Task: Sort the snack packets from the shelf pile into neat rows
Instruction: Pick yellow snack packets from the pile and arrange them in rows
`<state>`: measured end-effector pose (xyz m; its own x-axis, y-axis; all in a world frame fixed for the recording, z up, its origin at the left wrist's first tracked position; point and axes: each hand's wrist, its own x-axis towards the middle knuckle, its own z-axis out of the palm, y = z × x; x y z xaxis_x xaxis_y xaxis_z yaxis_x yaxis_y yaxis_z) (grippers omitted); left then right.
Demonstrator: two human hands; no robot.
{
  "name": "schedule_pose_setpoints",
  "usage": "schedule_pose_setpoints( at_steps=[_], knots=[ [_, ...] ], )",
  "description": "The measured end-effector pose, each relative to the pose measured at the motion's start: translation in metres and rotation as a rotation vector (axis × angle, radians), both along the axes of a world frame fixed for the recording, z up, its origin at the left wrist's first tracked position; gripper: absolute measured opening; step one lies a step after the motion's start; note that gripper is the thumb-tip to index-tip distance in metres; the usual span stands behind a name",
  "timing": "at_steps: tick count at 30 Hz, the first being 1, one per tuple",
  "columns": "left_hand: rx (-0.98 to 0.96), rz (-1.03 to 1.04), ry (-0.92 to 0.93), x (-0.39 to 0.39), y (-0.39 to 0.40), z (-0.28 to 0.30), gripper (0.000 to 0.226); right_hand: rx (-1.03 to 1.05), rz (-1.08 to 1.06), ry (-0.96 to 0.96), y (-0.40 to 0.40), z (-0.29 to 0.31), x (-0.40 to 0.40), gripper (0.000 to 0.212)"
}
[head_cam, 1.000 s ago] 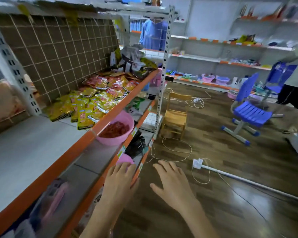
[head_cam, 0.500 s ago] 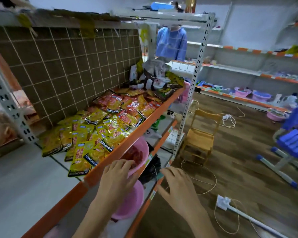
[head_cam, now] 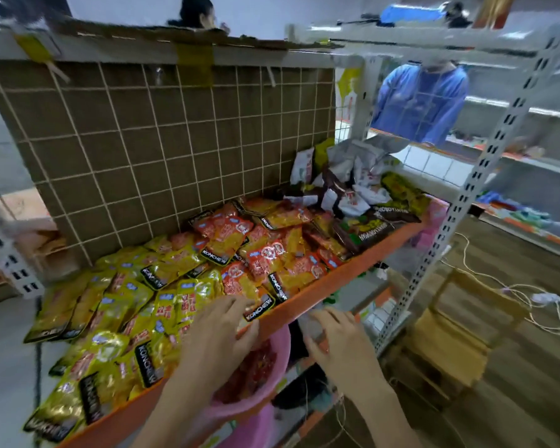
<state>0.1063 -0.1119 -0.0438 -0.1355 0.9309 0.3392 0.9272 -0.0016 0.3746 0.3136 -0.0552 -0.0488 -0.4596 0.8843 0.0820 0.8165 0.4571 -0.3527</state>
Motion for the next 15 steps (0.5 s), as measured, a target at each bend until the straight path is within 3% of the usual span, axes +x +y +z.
schedule_pose_setpoints(
  at_steps=[8, 15],
  knots=[
    [-0.015, 0.199, 0.020, -0.007, 0.059, 0.013, 0.052, 0.003, 0.141, 0.034, 0.095, 0.022, -0.020, 0.042],
    [-0.057, 0.329, -0.049, -0.052, 0.099, 0.019, 0.026, -0.039, 0.235, 0.004, 0.129, 0.032, -0.070, 0.047]
  ],
)
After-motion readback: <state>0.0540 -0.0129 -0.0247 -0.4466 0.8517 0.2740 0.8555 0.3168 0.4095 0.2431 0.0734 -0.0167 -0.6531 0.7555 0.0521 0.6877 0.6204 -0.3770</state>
